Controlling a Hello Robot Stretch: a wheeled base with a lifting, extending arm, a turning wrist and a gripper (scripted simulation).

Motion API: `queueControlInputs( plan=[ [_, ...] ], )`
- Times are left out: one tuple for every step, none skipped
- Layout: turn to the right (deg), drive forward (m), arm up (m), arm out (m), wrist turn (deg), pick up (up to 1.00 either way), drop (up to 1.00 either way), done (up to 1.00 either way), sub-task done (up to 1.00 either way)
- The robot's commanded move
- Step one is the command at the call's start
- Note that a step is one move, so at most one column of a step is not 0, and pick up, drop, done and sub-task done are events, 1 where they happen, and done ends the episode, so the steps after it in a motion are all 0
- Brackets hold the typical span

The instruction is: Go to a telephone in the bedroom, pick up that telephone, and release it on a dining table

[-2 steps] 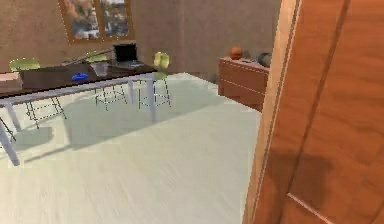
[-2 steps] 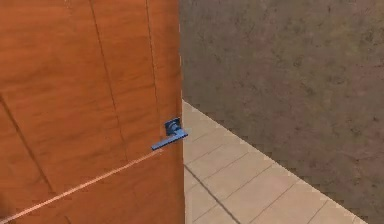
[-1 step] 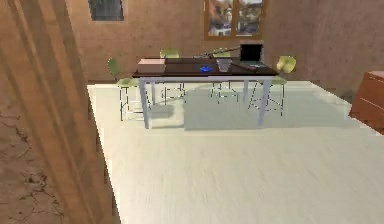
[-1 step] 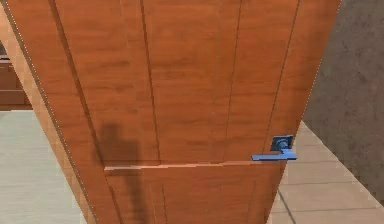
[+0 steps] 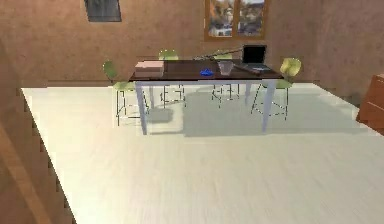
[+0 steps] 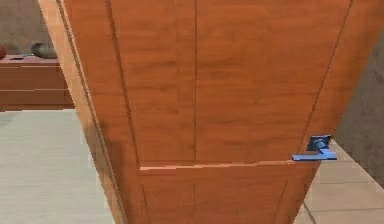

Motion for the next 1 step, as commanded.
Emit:
queueControlInputs(
  plan=[
    [39.0,0.00,0.00,0.00,0.0,0.00,0.00,0.00,0.00]
  ],
)
